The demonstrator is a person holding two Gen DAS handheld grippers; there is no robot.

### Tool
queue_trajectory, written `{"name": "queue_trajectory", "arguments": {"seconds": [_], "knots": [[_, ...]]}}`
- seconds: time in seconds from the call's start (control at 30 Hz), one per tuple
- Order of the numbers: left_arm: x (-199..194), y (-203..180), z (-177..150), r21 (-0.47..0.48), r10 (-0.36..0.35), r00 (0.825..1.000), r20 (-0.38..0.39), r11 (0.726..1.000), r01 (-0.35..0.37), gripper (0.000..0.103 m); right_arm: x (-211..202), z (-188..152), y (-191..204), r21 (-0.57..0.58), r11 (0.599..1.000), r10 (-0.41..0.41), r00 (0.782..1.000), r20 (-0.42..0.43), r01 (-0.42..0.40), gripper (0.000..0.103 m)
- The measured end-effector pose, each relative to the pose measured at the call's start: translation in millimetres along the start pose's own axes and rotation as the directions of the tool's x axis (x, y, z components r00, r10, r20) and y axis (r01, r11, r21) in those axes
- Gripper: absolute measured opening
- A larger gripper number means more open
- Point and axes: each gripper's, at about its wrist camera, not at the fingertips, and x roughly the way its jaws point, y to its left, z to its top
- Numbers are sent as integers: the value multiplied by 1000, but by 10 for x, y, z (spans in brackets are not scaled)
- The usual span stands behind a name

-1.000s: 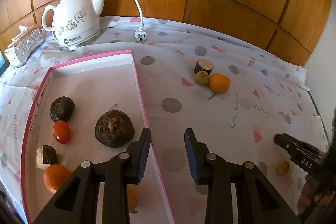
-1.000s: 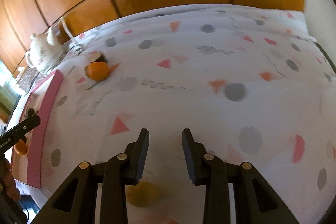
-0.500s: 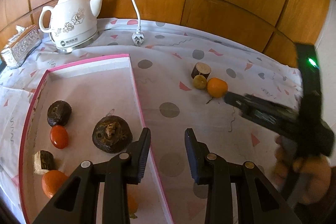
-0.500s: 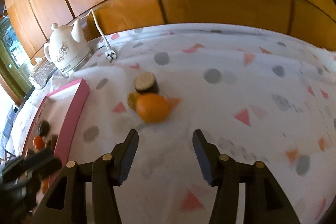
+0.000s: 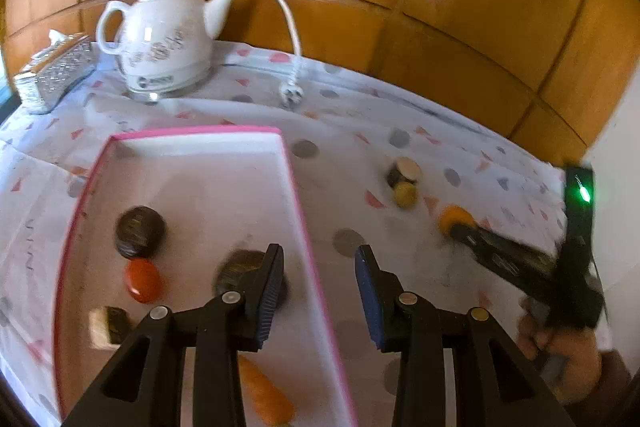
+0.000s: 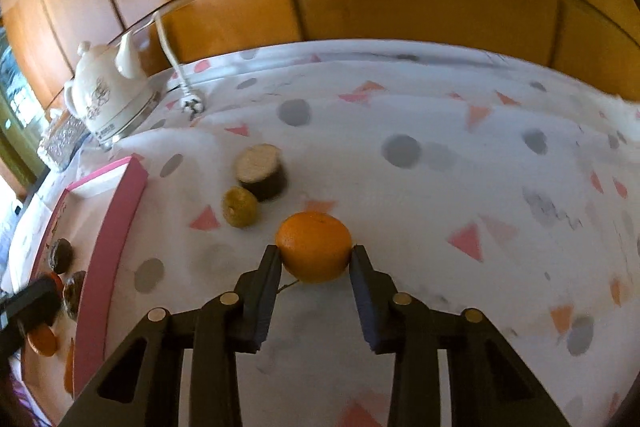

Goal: Organize fruits
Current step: 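Grasp the orange with the right gripper while the left grasps a small yellow round fruit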

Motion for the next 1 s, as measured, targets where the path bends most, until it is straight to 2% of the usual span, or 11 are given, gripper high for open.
{"name": "queue_trajectory", "arguments": {"seconds": [0.23, 0.4, 0.73, 1.0], "knots": [[-105, 241, 134, -54, 69, 997, 38, 996, -67, 38, -244, -210, -266, 33, 999, -28, 1000, 1, 28, 35], [-85, 221, 148, -43, 89, 996, 29, 995, -88, 38, -406, -352, -376, 30, 999, -35, 999, 6, 35, 35], [313, -497, 184, 97, 4, 999, -44, 995, 0, 38, -527, -484, -488, 46, 998, -40, 999, 10, 40, 35], [894, -1118, 245, 223, 5, 996, -88, 975, 15, 38, -519, -489, -487, 44, 998, -42, 999, 13, 42, 35]]}}
